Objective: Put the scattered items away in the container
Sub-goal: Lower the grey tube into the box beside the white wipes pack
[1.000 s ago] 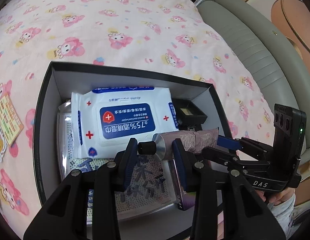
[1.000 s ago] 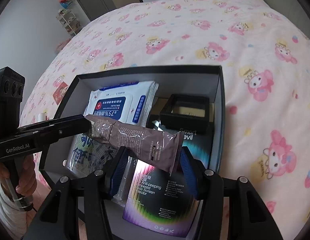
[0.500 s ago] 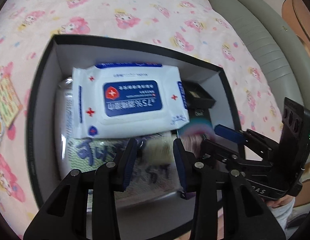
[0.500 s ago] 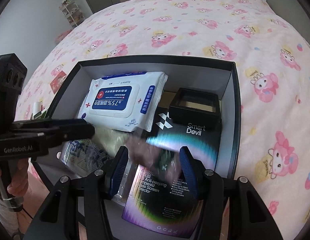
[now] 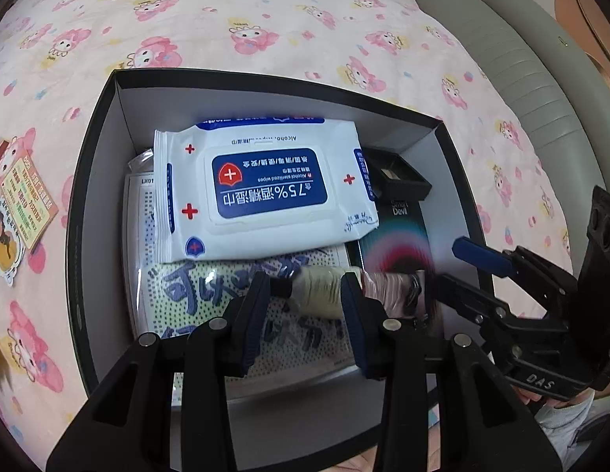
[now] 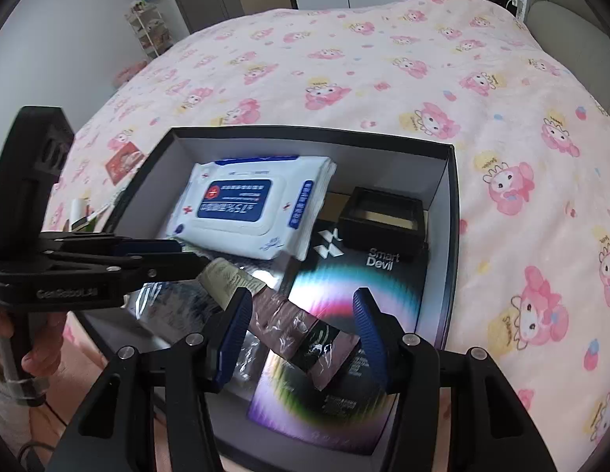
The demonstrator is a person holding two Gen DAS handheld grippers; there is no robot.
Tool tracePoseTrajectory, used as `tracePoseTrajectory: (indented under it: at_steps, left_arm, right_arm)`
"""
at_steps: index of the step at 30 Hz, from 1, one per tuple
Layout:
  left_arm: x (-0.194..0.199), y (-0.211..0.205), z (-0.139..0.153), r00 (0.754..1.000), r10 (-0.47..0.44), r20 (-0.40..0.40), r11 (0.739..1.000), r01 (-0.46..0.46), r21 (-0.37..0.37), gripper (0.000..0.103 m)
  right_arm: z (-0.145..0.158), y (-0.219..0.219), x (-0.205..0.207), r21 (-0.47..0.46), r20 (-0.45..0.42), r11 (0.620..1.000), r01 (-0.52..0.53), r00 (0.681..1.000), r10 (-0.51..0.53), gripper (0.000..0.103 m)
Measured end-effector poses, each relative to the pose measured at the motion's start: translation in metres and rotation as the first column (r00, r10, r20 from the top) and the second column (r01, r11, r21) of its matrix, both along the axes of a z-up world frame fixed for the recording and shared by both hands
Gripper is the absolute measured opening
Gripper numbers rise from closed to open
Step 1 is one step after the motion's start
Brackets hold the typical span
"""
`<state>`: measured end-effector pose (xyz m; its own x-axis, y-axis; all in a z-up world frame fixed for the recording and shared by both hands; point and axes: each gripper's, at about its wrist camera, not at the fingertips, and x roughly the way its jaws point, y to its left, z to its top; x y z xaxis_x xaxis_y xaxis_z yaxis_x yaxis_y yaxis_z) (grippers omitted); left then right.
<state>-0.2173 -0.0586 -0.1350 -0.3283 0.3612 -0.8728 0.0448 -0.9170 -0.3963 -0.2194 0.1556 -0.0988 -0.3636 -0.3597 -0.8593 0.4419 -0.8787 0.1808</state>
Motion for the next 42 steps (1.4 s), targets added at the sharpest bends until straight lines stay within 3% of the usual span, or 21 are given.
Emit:
tracePoseTrajectory:
  at_steps: [9,17,24,30,33,38,42]
  left_arm:
    - [-0.002,-0.005,-0.007,1.0,0.02,0.022,1.0,-0.02,0.005,0.037]
    - [-0.006,-0.005,-0.012,0.998,0.026,0.051,1.0,-0.026,0.002,0.037]
    - [-0.004,-0.009,-0.013,0.997,0.038,0.06,0.999,-0.039,0.011,0.037]
    - [-0.003,0.004,-0.014,0.998,-0.01,0.065,1.0,0.009,0.017,0.037]
    - [-0.003,0.01,-0.019,0.996,-0.03,0.083,0.999,0.028,0.023,0.037]
    - [-0.005,0.011,-0.021,0.996,-0.019,0.083,1.0,0.018,0.009,0.037]
    - [-0.006,0.011,-0.021,0.996,-0.013,0.086,1.0,0.014,-0.012,0.037]
  right_arm:
    - [-0.027,-0.015,0.012,0.103,0.091,0.991,-0.086,0.993,0.077,0.05]
    - [-0.036,-0.016,0.002,0.012,0.144,0.998,-0.069,0.987,0.067,0.05]
    - [-0.029,-0.031,0.002,-0.035,0.115,0.997,-0.073,0.99,0.076,0.05]
    - [-0.019,-0.019,0.001,0.088,0.031,0.996,0.0,1.0,-0.003,0.05]
    - [-0.026,-0.013,-0.003,0.164,0.031,0.985,0.045,0.998,-0.05,0.051]
    - [-0.033,-0.023,-0.001,0.181,0.047,0.983,0.011,0.999,-0.02,0.065]
    - [-0.035,-0.027,-0.001,0.195,0.042,0.981,0.0,0.999,-0.008,0.066]
